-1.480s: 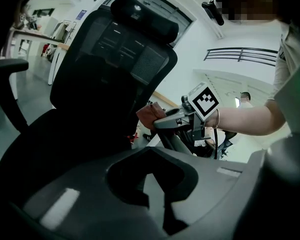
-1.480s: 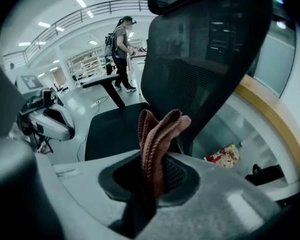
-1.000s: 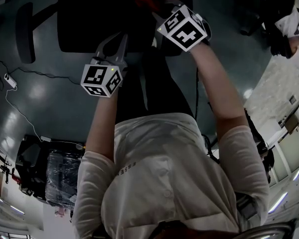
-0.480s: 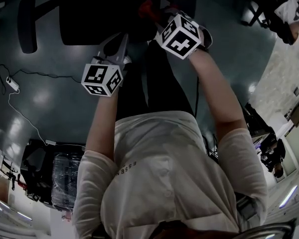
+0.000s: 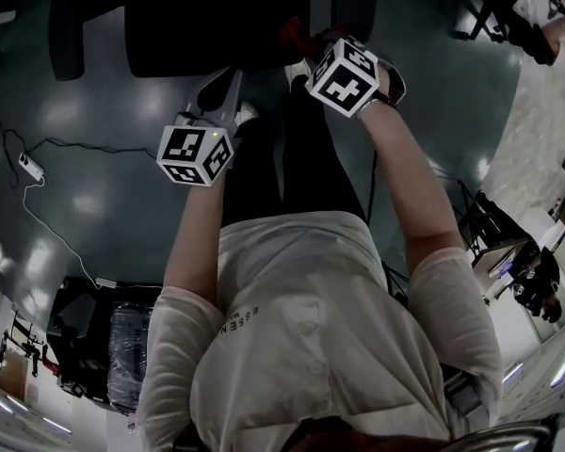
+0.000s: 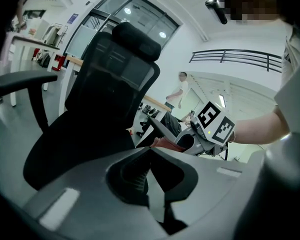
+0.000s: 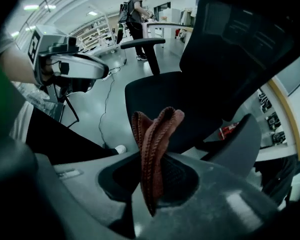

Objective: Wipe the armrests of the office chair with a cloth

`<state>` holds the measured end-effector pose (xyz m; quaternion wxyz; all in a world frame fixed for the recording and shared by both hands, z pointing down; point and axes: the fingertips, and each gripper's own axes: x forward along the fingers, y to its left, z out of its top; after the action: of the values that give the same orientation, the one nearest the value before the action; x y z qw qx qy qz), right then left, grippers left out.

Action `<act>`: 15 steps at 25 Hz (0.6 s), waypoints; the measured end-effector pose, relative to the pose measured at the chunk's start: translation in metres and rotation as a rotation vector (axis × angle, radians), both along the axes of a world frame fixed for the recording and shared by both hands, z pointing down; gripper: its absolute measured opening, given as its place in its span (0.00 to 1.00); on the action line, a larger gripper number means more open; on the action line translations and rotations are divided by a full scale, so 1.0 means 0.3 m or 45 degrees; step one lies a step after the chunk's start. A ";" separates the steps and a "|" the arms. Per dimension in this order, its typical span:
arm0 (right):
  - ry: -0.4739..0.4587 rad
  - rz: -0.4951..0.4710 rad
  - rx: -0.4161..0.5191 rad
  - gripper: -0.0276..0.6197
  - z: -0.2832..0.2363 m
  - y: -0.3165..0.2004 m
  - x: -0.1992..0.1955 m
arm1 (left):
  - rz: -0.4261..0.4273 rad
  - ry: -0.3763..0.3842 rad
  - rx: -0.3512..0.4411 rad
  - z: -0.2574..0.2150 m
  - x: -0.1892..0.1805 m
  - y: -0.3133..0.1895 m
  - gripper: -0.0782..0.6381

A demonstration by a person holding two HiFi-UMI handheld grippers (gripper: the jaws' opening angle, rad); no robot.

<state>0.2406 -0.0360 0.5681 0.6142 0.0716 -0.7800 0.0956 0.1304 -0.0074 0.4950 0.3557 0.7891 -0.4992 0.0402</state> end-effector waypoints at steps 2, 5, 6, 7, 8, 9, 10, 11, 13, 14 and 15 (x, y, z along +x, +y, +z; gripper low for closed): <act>-0.013 0.067 -0.058 0.11 0.002 0.062 0.007 | 0.012 -0.004 -0.003 -0.005 -0.012 0.043 0.13; -0.111 0.211 -0.067 0.11 -0.036 0.129 0.006 | 0.024 -0.011 -0.003 -0.027 -0.031 0.105 0.13; -0.171 0.272 -0.040 0.11 -0.067 0.135 0.001 | 0.023 -0.014 0.006 -0.041 -0.042 0.122 0.13; -0.247 0.336 0.004 0.11 -0.112 0.133 -0.007 | 0.020 -0.020 0.021 -0.062 -0.054 0.134 0.13; -0.340 0.404 0.059 0.11 -0.169 0.124 -0.018 | 0.014 -0.027 0.044 -0.089 -0.067 0.141 0.13; -0.446 0.475 0.117 0.11 -0.238 0.113 -0.028 | 0.007 -0.032 0.074 -0.124 -0.078 0.144 0.13; -0.555 0.548 0.176 0.11 -0.313 0.103 -0.032 | 0.001 -0.036 0.109 -0.166 -0.084 0.144 0.13; -0.659 0.618 0.235 0.11 -0.390 0.096 -0.028 | -0.004 -0.038 0.149 -0.217 -0.086 0.142 0.13; -0.828 0.733 0.364 0.12 -0.540 0.087 0.006 | -0.011 -0.043 0.250 -0.341 -0.077 0.131 0.13; -0.898 0.777 0.434 0.12 -0.614 0.080 0.028 | -0.014 -0.048 0.312 -0.410 -0.072 0.121 0.13; -0.964 0.813 0.505 0.12 -0.684 0.073 0.049 | -0.016 -0.055 0.379 -0.480 -0.068 0.111 0.13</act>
<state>0.2553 -0.0141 0.3629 0.2048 0.3807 -0.8896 0.1477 0.1100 0.0260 0.3510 0.2243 0.8289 -0.5122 -0.0194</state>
